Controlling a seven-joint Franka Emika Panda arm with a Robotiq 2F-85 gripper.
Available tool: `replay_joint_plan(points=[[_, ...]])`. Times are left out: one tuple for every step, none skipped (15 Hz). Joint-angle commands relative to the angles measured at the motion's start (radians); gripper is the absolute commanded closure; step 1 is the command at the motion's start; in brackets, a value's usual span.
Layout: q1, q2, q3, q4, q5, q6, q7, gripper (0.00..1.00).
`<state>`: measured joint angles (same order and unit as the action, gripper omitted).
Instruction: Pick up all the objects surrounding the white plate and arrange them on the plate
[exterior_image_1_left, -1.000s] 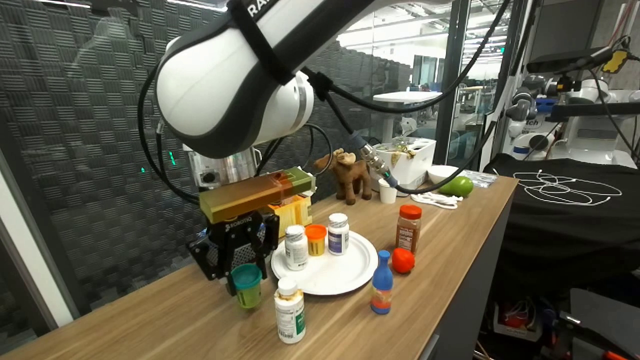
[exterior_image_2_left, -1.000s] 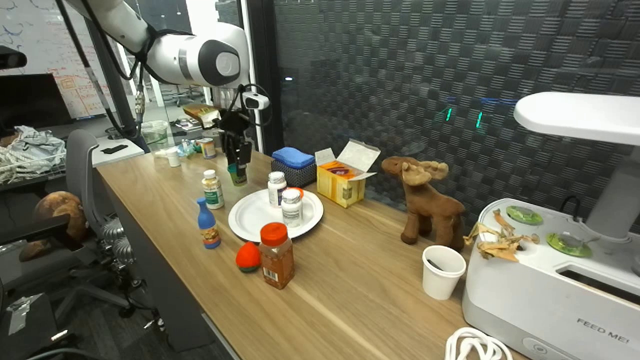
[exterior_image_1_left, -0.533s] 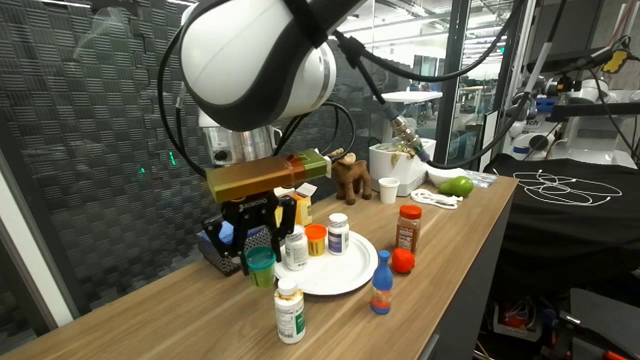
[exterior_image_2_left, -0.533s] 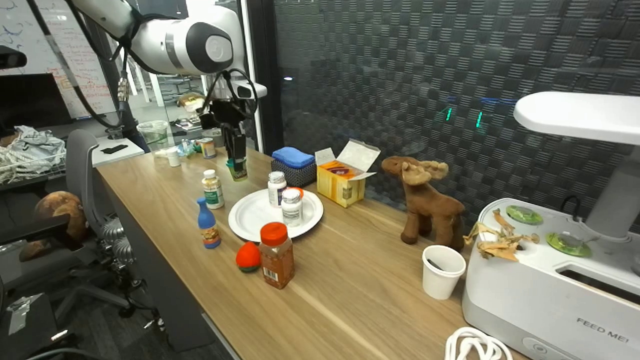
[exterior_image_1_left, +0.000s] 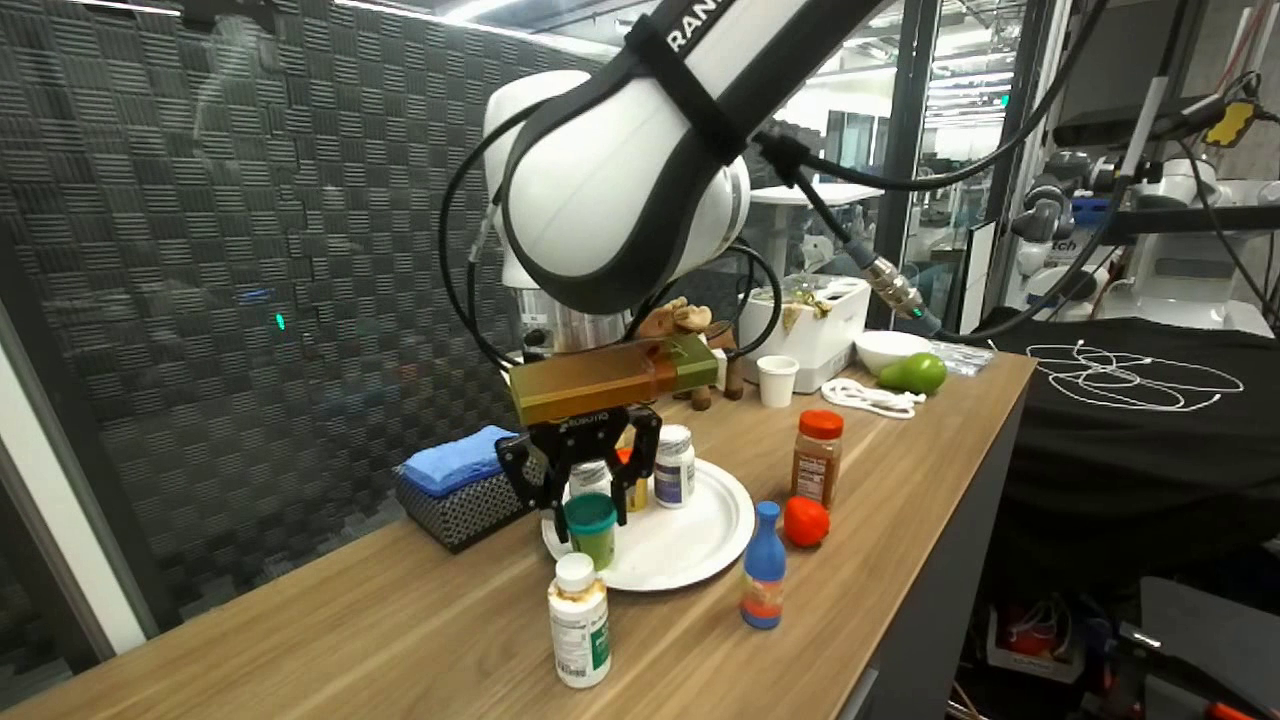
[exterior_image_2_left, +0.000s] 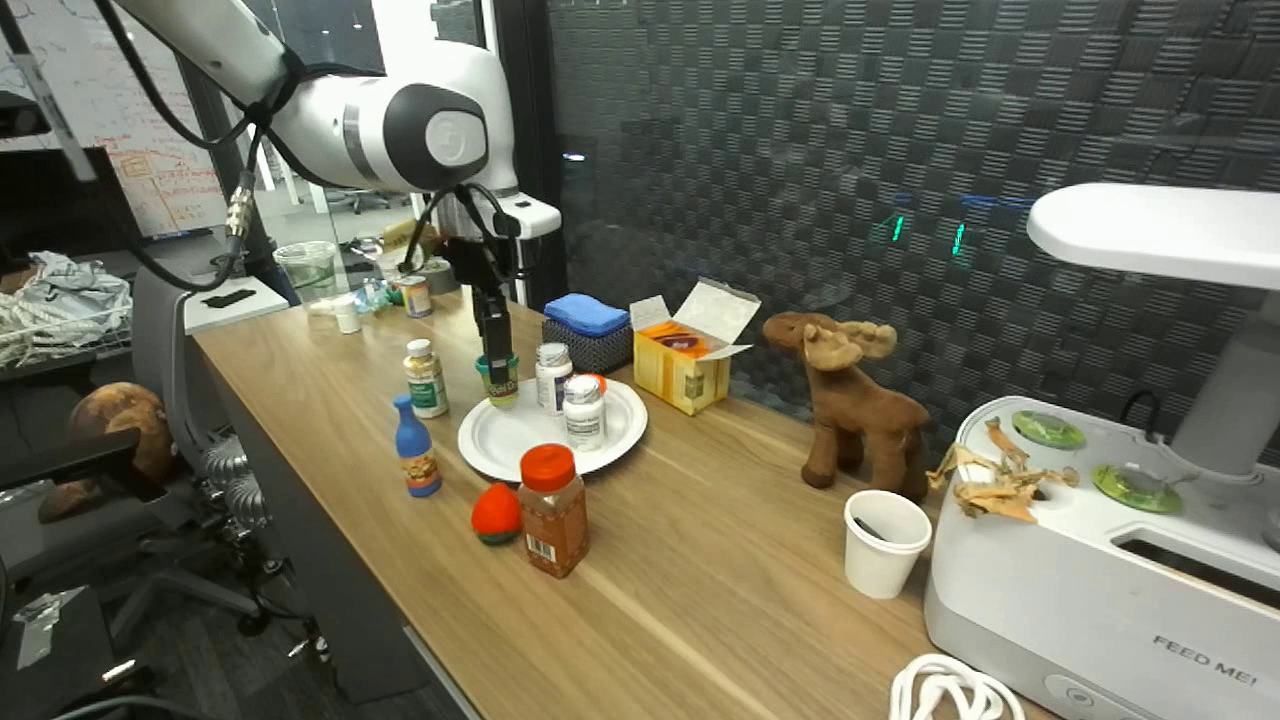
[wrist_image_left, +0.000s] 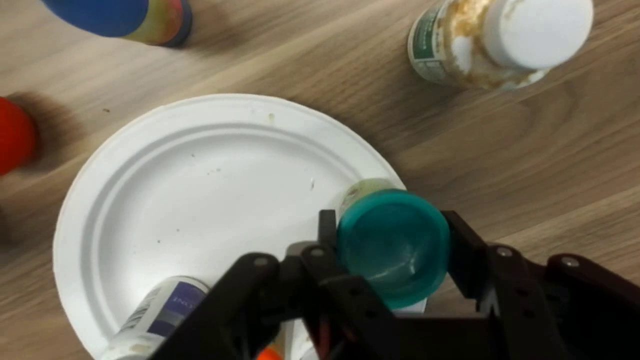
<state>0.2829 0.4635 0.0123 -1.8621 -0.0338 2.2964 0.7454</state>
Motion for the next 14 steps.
replay_joint_plan(points=[[-0.008, -0.072, -0.015, -0.094, -0.002, 0.077, 0.067, 0.72], [-0.011, -0.081, -0.018, -0.106, -0.005, 0.087, 0.082, 0.72], [-0.013, -0.089, -0.019, -0.117, -0.005, 0.093, 0.091, 0.72], [-0.014, -0.092, -0.023, -0.127, -0.008, 0.098, 0.101, 0.72], [-0.015, -0.096, -0.025, -0.137, -0.01, 0.1, 0.112, 0.72], [-0.016, -0.103, -0.026, -0.149, -0.009, 0.105, 0.121, 0.72], [-0.018, -0.107, -0.028, -0.159, -0.011, 0.107, 0.131, 0.72], [-0.021, -0.106, -0.027, -0.165, -0.009, 0.111, 0.137, 0.72], [-0.025, -0.104, -0.025, -0.171, -0.006, 0.122, 0.136, 0.72], [-0.027, -0.099, -0.026, -0.173, -0.008, 0.13, 0.14, 0.72], [-0.029, -0.093, -0.024, -0.172, -0.007, 0.137, 0.135, 0.72], [-0.027, -0.085, -0.029, -0.17, -0.016, 0.146, 0.143, 0.72], [-0.032, -0.078, -0.025, -0.167, -0.009, 0.152, 0.131, 0.72], [-0.035, -0.074, -0.023, -0.165, -0.004, 0.158, 0.127, 0.72]])
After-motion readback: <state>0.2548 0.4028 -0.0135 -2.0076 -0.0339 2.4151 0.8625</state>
